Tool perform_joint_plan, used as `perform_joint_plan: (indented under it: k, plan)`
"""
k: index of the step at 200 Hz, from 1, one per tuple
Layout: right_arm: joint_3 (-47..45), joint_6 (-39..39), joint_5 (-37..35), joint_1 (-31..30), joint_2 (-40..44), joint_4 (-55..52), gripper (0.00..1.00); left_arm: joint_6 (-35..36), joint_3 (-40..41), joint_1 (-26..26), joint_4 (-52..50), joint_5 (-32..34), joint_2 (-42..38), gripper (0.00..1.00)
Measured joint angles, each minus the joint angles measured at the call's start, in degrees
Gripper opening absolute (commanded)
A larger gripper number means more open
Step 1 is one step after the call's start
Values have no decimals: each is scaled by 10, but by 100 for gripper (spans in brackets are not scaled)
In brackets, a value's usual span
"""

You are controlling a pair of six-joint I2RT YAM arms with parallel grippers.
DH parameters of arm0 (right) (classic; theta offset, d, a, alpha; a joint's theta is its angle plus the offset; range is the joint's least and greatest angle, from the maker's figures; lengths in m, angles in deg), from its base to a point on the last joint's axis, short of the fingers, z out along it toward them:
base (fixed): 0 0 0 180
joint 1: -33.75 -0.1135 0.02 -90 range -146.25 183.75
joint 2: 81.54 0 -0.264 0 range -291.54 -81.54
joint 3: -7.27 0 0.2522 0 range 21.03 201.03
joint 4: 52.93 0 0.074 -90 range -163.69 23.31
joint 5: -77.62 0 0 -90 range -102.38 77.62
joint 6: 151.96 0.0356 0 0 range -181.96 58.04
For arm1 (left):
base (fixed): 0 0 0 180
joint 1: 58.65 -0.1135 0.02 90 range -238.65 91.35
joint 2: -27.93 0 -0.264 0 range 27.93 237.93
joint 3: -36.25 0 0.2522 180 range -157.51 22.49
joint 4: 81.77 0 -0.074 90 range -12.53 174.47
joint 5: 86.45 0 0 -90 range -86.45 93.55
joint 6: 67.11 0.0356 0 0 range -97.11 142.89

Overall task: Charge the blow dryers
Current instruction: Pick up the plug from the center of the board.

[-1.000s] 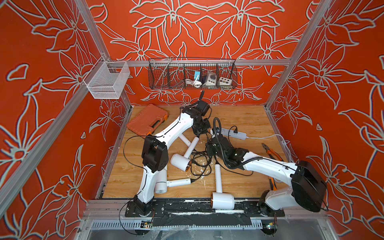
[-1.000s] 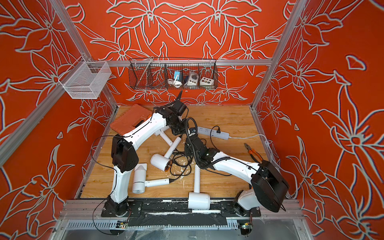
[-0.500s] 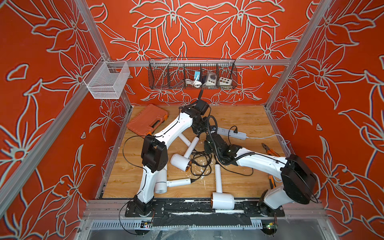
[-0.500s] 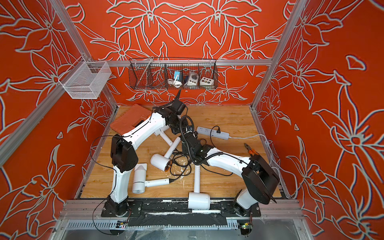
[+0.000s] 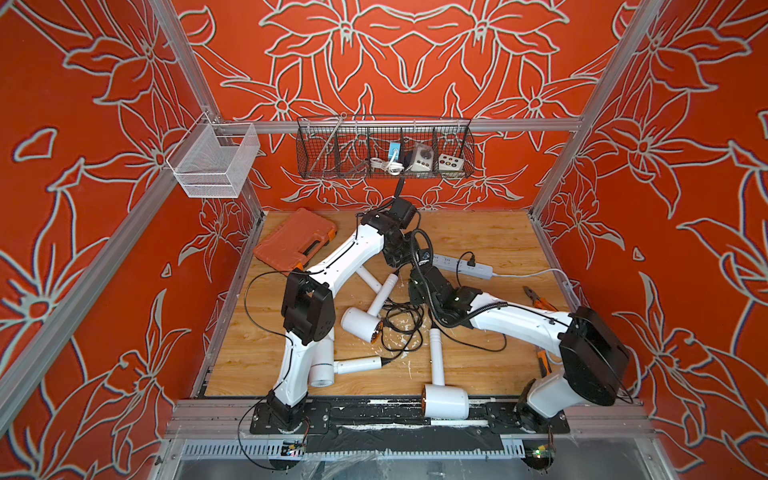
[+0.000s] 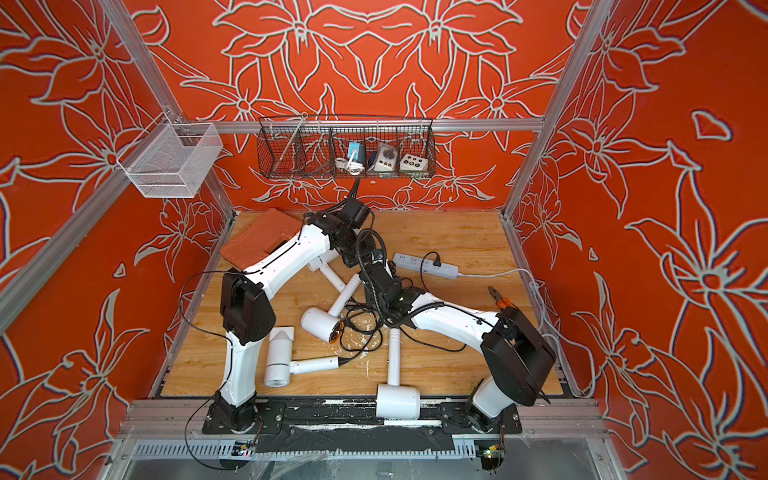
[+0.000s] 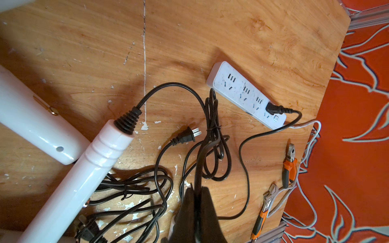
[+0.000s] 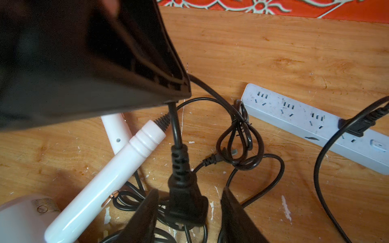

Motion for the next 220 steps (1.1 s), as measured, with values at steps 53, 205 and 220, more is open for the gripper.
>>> perform_joint_plan:
  k: [53,205,220]
  plan:
    - [-74,-5,0,2,18,116,39,7,0,5,-8,-28,0,0]
    - [-80,-38,-4,2,59,122,44,10,0,7,-19,-39,0,0]
    - [-79,-35,-4,2,53,118,38,10,0,4,-20,-38,0,0]
